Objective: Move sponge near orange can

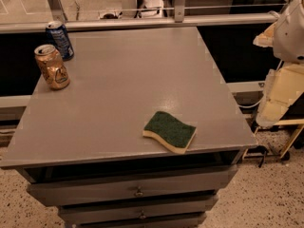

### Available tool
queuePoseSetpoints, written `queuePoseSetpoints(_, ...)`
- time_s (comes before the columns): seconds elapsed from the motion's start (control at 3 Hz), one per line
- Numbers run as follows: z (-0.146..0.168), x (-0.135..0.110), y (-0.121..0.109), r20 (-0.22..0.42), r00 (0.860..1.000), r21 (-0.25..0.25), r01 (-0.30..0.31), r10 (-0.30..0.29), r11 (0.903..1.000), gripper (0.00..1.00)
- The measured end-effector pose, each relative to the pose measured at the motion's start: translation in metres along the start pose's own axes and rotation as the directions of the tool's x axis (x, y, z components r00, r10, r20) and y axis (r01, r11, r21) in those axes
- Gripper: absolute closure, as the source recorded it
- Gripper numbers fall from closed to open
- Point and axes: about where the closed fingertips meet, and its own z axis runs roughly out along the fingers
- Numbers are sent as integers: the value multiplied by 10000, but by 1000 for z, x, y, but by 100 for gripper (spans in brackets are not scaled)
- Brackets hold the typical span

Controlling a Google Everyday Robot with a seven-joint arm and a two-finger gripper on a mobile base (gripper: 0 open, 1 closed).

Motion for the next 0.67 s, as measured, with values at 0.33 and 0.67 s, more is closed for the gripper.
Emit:
queuePoseSetpoints(0.33,0,0,0,2,10000,1,0,0,10000,0)
queuePoseSetpoints(0.67,1,-5,0,283,9995,-252,-157,164,9996,0)
